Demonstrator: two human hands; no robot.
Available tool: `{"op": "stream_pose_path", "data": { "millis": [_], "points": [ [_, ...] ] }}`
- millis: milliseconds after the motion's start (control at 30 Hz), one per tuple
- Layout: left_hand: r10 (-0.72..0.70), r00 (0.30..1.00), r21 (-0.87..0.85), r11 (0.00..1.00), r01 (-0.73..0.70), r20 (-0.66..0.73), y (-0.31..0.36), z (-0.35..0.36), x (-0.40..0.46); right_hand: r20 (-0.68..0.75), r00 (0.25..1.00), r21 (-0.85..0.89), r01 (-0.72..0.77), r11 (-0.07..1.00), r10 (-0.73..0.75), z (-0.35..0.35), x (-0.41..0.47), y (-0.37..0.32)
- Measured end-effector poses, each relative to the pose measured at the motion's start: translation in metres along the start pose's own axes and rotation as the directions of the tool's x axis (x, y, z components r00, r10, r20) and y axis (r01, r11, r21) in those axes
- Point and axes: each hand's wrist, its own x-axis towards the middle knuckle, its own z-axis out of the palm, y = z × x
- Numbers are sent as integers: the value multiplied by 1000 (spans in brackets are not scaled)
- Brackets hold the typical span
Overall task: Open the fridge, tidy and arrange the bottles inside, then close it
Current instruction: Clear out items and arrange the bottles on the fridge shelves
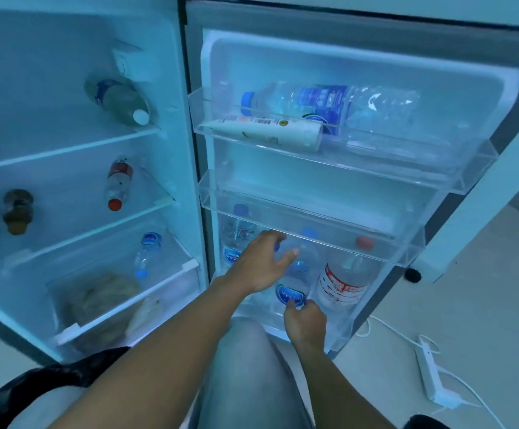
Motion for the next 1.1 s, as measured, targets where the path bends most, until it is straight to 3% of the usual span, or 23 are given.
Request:
{"op": "stream_pose_path", "data": {
  "millis": [300,633,967,1100],
  "points": [
    [-128,986,79,987,137,-109,-50,-66,-64,109,970,-111,230,967,-218,-8,-33,-42],
    [-388,889,162,888,431,-243,-171,-146,-145,404,819,-62,470,881,-408,102,-69,-87],
    [-530,816,178,802,570,-230,-288,-128,-149,558,689,-129,622,773,-462,215,-50,-88],
    [-536,792,116,802,586,-293,-314,-112,-121,592,654,-214,691,690,-471,246,-26,-84]
  ]
}}
